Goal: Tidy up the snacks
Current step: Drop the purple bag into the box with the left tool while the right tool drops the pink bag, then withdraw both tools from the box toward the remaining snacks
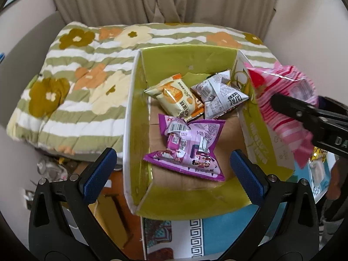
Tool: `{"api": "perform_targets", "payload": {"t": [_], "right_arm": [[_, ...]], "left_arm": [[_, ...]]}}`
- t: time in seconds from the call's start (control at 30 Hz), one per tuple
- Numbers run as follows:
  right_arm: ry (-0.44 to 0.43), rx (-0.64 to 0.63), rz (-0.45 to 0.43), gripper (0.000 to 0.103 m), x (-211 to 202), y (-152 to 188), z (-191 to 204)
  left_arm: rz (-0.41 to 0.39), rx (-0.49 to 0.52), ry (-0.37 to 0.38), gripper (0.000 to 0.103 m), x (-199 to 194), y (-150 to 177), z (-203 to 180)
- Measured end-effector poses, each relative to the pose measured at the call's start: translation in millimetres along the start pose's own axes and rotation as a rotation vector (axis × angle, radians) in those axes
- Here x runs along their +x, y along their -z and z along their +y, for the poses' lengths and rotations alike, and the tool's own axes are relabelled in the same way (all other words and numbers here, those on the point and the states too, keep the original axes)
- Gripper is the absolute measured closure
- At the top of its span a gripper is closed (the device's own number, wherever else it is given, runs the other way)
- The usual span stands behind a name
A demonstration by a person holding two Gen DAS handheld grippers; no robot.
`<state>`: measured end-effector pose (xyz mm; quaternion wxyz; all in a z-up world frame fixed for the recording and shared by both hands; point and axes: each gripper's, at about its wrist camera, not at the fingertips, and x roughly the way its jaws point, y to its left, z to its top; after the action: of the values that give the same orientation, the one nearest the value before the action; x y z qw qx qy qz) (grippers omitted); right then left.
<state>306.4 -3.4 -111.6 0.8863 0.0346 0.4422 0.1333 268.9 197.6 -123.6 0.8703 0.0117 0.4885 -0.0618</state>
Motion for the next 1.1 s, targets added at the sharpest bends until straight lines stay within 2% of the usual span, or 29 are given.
{"api": "perform_targets", "payload": {"t": [0.27, 0.3, 0.33, 0.4, 0.5, 0.7, 0.93, 1.1], "right_arm": [[-0.051, 0.010, 0.019, 0.028, 19.4, -0.6, 6.8], [-0.055, 0.015, 0.019, 0.023, 20.9, -0.4, 6.4], [-0.063, 0.021, 0.018, 0.011, 22.2, -0.2, 5.9], [-0.066, 0.021, 0.010, 0.002, 21.7, 0.5, 5.7], [-0.058, 0.003, -0.011, 0.002, 17.4, 5.2, 7.9], [-0.054, 0.004, 0.005, 0.002, 12.6, 12.7, 7.6], [-0.041, 0.003, -0.034, 0.002, -12.6, 11.6, 12.8], [0.003, 0.016, -0.090, 0.002, -41.5, 11.2, 16.5]], "left_arm": [[-0.004, 0.000, -0.052, 0.000, -6.0, 9.9, 2.3], [-0.003, -0.004, -0.056, 0.000, -6.4, 10.7, 3.3], [-0.002, -0.009, -0.060, 0.000, -6.8, 12.0, 4.7], [0.000, -0.022, -0.064, 0.000, -7.1, 15.1, 7.9], [0.003, -0.040, -0.063, 0.000, -7.7, 19.8, 11.1], [-0.008, -0.044, -0.063, 0.000, -14.8, 25.1, 13.2], [-0.064, -0.020, -0.052, 0.000, -38.4, 18.9, 10.2], [-0.126, 0.007, -0.045, 0.000, -64.7, 12.7, 5.5]]}}
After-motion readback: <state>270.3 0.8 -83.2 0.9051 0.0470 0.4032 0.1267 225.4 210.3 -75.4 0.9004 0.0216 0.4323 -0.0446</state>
